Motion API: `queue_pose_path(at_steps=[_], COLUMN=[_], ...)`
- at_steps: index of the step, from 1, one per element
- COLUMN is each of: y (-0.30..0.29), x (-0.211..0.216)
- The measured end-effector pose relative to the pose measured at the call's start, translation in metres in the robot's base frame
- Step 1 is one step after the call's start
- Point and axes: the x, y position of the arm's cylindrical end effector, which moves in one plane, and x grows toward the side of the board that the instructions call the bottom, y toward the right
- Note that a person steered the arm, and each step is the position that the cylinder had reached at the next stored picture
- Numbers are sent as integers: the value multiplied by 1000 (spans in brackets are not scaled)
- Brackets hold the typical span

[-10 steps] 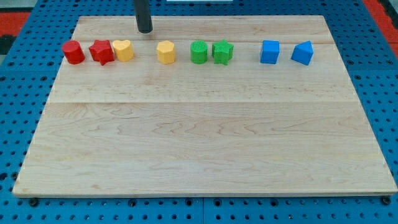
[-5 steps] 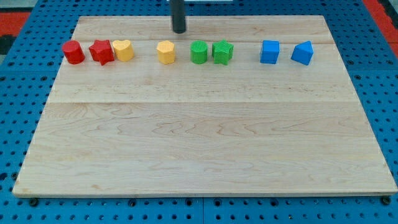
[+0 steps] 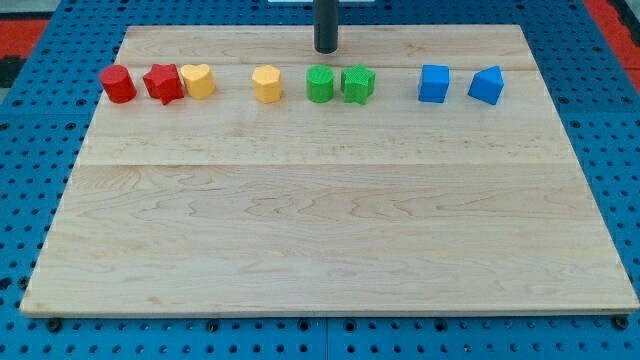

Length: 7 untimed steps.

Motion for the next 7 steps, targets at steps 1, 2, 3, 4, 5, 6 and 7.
queue_pose_path(at_steps=[1, 2, 3, 4, 5, 6, 7], y=[-3, -10, -10, 12, 39, 39, 54], x=[3, 5, 6, 6, 6, 6, 6])
